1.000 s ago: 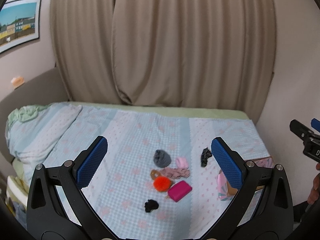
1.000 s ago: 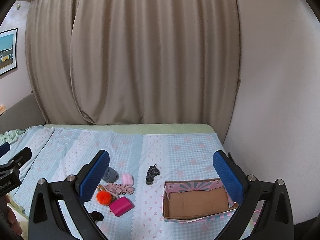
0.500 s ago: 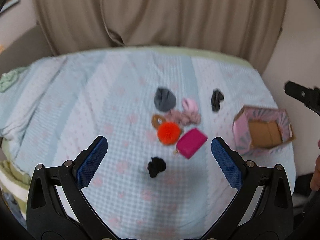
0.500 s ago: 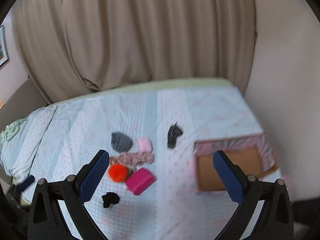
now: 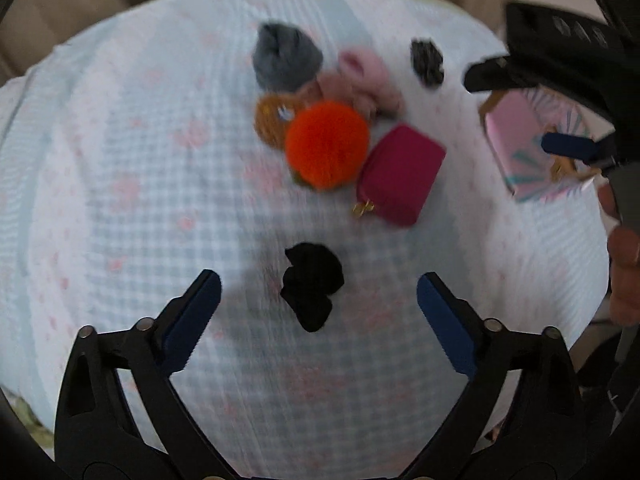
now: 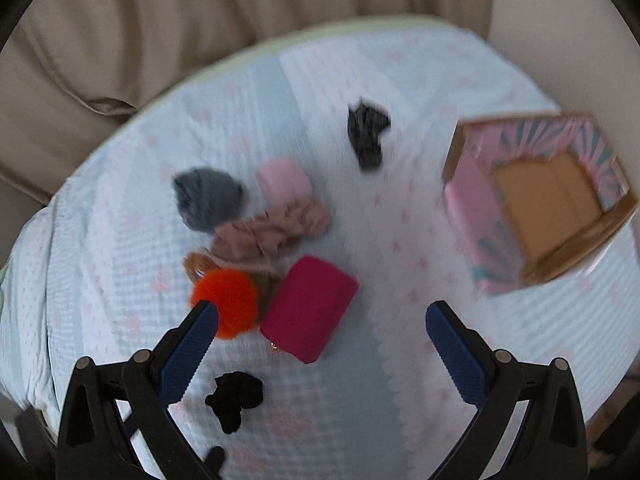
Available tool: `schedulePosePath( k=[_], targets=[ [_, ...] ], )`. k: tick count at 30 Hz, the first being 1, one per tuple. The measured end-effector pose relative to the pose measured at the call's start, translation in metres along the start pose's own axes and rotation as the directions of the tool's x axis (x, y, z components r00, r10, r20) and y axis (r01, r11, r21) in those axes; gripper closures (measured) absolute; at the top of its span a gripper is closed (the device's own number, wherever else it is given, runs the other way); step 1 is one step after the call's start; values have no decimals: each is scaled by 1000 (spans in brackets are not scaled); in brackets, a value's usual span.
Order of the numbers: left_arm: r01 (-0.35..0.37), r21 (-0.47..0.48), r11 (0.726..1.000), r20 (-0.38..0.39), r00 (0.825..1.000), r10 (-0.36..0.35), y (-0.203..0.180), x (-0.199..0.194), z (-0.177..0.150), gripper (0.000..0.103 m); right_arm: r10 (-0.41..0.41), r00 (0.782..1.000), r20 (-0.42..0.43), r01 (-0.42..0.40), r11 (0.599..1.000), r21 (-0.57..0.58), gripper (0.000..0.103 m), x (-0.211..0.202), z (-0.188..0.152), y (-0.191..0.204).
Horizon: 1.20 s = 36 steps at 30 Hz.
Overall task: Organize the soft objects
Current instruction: 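Grasp the small black cloth with left tool while right tool grasps magenta pouch, then carry both items to the cardboard box while right tool releases the pouch inside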
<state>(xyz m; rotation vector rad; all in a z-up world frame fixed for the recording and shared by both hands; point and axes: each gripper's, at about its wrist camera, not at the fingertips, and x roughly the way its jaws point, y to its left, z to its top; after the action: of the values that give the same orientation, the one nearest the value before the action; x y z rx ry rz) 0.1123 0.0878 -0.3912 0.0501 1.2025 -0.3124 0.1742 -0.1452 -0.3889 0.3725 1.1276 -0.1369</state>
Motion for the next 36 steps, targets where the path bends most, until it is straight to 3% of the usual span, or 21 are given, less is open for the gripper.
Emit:
schedulePosePath(
  k=[11, 16, 18, 21, 23, 27, 36],
  targets=[
    [59, 77, 995, -96, 994, -52, 7, 76, -1, 17, -52, 980, -192, 78, 988, 132, 0, 105, 3, 1],
    [48, 119, 992, -118, 992, -34, -1, 95, -3, 31, -48, 968, -245, 82, 988, 130, 1, 129, 1, 5],
    [30, 128, 991, -128, 992, -14, -3, 101, -4, 59, -39, 965, -260, 79, 987, 143, 11, 138, 1, 5],
    [-3, 148, 989, -144, 989, 25, -5, 112, -5, 66, -2, 961, -277, 54, 982, 179, 30, 150, -3, 1],
    [3, 153, 988, -133, 991, 18, -5, 111, -6, 73, 4, 963, -269, 49, 981, 190, 33, 152, -5, -1],
    [11, 156, 988, -134, 991, 10, -2, 111, -7, 81, 2, 970, -243, 42, 984, 174, 43, 149, -10, -1],
    [25, 90, 996, -104, 994, -15, 16, 92, 0, 82, 29, 979, -204, 3, 987, 158, 58, 125, -15, 2]
  ],
)
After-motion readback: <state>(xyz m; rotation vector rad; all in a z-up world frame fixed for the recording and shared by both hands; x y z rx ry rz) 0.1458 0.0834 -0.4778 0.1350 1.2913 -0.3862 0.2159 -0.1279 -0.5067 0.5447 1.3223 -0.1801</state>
